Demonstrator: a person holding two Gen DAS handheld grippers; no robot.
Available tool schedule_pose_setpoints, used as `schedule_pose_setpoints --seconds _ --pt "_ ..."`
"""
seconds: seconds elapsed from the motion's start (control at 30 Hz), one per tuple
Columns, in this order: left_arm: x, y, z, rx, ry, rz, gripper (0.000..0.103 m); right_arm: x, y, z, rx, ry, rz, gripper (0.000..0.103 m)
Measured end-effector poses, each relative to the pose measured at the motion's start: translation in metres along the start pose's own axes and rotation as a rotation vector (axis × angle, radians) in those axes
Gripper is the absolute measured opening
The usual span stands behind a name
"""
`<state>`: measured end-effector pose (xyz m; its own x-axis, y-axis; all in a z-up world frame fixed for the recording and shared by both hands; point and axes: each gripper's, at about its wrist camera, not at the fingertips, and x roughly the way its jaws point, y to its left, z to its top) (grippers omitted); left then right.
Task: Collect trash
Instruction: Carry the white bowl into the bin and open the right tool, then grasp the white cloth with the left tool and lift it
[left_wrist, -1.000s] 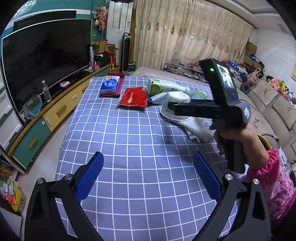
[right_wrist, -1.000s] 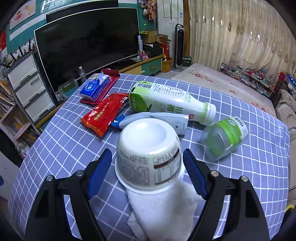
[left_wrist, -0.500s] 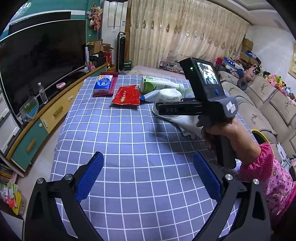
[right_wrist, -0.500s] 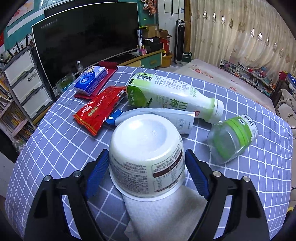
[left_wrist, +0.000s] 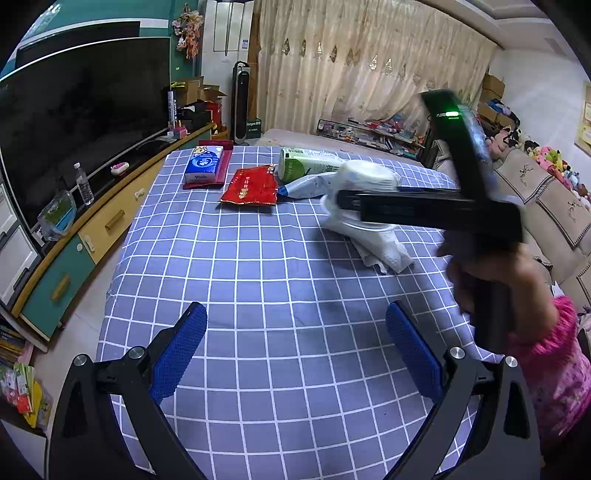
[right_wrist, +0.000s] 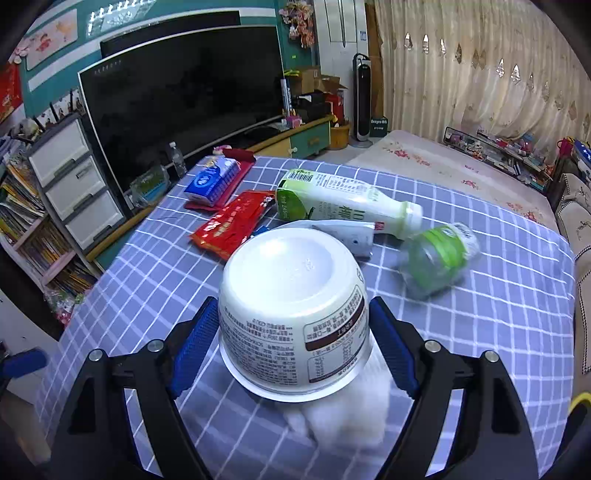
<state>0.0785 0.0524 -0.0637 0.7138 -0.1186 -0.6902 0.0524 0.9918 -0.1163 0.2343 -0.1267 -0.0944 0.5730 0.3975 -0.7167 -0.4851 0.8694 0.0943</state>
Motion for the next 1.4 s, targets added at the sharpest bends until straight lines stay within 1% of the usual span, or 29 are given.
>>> schedule_pose_setpoints --seconds 0.13,0.23,0.33,0.4,0.63,0.77,0.83,0.93,1.03,1.13,1.17,1.2,1.23,1.4 --pt "0.000 -0.003 -0.001 0.004 0.000 -0.005 0.096 -0.039 -0.010 -0.021 0.000 -0.026 -0.024 0.078" --pt "0.001 -0.006 -0.002 0.009 0.002 -0.010 0.096 -0.068 -0.029 -0.042 0.022 -0.044 -0.076 0.078" --pt "0.003 -0.011 -0.002 0.017 0.006 -0.020 0.096 -0.095 -0.065 -0.066 0.087 -0.051 -0.158 0.078" --pt "0.005 -0.015 -0.003 0.024 0.009 -0.025 0.096 -0.114 -0.093 -0.086 0.141 -0.051 -0.233 0.078" --pt "0.016 -0.032 0.001 0.043 0.022 -0.034 0.096 -0.167 -0.204 -0.159 0.395 -0.028 -0.458 0.078" --pt "0.022 -0.045 0.004 0.061 0.029 -0.033 0.096 -0.184 -0.253 -0.199 0.505 -0.007 -0.559 0.078" --pt "0.025 -0.051 0.006 0.070 0.031 -0.034 0.096 -0.186 -0.272 -0.213 0.539 0.008 -0.593 0.078" --pt "0.028 -0.060 0.008 0.081 0.036 -0.040 0.096 -0.183 -0.295 -0.232 0.595 0.034 -0.615 0.078" --pt "0.033 -0.071 0.010 0.101 0.046 -0.046 0.096 -0.183 -0.311 -0.248 0.614 0.057 -0.620 0.078" --pt "0.039 -0.079 0.011 0.112 0.061 -0.057 0.096 -0.175 -0.322 -0.255 0.633 0.086 -0.624 0.078" --pt "0.042 -0.082 0.012 0.113 0.068 -0.062 0.096 -0.173 -0.325 -0.256 0.640 0.089 -0.623 0.080" --pt "0.044 -0.083 0.012 0.116 0.073 -0.064 0.096 -0.171 -0.326 -0.254 0.644 0.083 -0.626 0.085" --pt "0.046 -0.084 0.013 0.118 0.075 -0.064 0.096 -0.171 -0.325 -0.255 0.645 0.073 -0.632 0.087" --pt "0.057 -0.089 0.018 0.124 0.091 -0.065 0.096 -0.176 -0.325 -0.251 0.641 0.038 -0.640 0.087"
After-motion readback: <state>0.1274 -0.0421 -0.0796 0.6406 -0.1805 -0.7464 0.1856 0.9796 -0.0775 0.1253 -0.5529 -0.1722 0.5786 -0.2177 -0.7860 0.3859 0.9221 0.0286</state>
